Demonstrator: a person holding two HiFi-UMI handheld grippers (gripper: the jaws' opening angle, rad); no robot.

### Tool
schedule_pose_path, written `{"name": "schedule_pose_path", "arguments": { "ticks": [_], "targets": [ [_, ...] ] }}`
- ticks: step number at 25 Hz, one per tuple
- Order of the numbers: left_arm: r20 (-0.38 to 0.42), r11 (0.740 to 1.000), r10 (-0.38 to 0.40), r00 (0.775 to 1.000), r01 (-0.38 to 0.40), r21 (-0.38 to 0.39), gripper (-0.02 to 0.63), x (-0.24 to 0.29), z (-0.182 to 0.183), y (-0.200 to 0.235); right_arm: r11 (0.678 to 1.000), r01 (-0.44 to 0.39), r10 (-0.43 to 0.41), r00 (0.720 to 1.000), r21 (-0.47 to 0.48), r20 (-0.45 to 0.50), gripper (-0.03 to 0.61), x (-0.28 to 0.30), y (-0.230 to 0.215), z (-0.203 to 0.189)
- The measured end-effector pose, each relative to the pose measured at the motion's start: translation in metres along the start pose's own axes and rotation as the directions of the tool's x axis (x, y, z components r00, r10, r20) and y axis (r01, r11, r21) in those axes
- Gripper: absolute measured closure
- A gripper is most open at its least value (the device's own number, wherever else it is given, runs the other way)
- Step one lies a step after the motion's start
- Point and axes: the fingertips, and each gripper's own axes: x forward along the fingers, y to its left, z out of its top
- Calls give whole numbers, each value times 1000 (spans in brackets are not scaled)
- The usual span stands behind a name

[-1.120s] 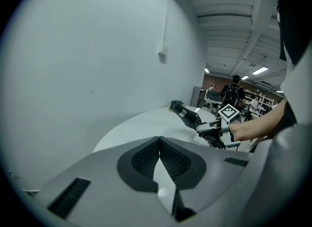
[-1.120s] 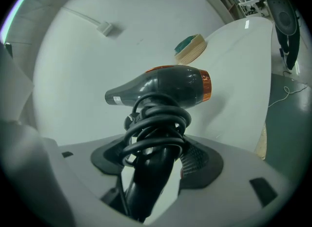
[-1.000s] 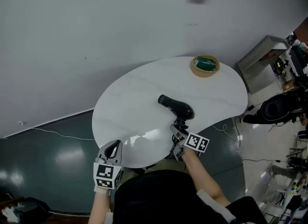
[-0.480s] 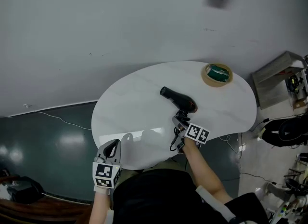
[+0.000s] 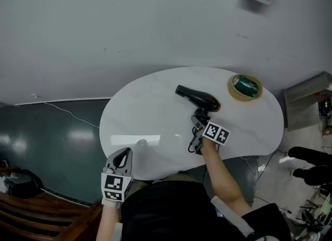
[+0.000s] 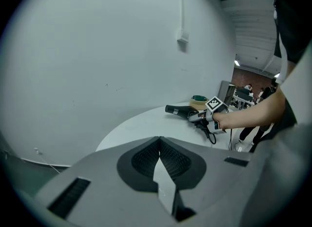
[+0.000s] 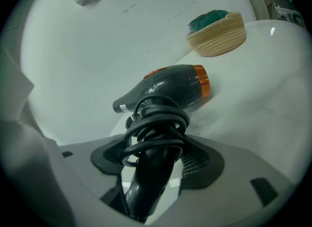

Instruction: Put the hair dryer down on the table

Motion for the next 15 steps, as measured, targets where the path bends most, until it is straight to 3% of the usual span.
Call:
{"name": "schedule_pose_path", "arguments": {
  "ticks": [15],
  "targets": [
    [-34,994,98,995,-99,-42,604,-17,-22,-6,995,13,-16,999,-102,-30,264,38,5,19]
  ]
}}
